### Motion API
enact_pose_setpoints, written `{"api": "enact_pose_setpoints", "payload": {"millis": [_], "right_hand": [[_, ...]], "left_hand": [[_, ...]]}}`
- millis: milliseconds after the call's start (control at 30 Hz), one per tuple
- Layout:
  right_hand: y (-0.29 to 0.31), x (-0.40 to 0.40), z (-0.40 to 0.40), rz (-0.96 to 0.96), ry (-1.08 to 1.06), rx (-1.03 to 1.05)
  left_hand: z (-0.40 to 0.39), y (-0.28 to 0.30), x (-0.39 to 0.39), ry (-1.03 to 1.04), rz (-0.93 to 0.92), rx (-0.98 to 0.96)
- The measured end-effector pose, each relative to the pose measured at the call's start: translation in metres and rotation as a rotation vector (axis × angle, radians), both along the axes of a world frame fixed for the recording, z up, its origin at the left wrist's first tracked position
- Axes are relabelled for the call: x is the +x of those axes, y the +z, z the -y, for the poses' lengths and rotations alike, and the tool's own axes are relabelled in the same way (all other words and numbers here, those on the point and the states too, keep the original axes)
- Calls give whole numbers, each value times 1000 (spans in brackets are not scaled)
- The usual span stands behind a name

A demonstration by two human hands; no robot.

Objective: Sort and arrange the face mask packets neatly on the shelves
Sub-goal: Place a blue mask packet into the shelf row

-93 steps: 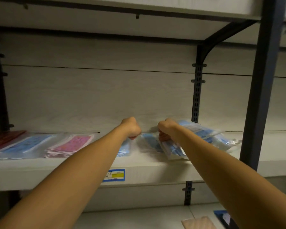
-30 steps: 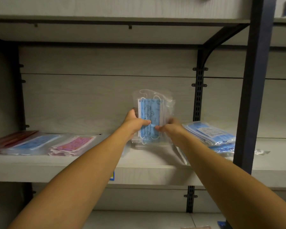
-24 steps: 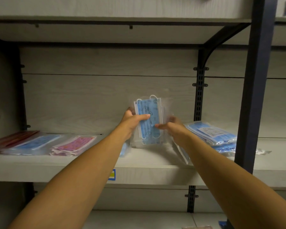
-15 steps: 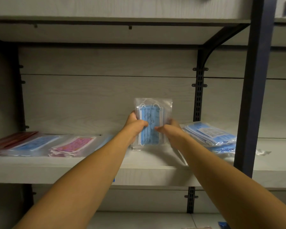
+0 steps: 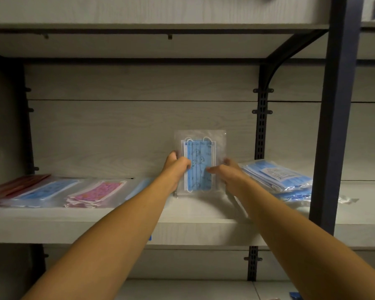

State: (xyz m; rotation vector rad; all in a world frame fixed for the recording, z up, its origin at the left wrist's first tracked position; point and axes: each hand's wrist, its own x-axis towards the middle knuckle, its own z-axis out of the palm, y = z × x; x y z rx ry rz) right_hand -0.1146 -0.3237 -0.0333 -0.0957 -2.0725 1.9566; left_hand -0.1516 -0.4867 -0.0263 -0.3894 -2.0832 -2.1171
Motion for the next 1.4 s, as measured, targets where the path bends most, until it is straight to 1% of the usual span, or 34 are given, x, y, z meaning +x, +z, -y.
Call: {"api": "enact_pose_setpoints", "payload": {"millis": [233, 400, 500, 633, 733, 867, 967, 1133, 1267, 1400], "right_hand": [[5, -3, 4, -23, -81, -4], [9, 1, 6, -41, -54, -28], [4, 1, 8, -19, -29, -51], [2, 3, 12, -5, -85, -36], [8, 4, 14, 4, -120, -45], [10, 9, 13, -15, -90, -32], [4, 8, 12, 10, -80, 6], [2, 6, 15, 86, -143, 47], [5, 7, 15, 65, -167, 49], [4, 12, 13, 27, -120, 32]], "left_hand": [[-11, 9, -2, -1, -20, -4], [-8, 12, 0, 57, -33, 36], [-6, 6, -1, 36, -10, 56], [-8, 3, -1, 19, -1, -19], [-8, 9, -2, 10, -28, -28], [-5, 12, 0, 49, -42, -39], [-3, 8, 0, 46, -22, -26], [-5, 2, -2, 33, -26, -158], [-6, 6, -1, 15, -55, -174], [-2, 6, -1, 45, -48, -186]]}}
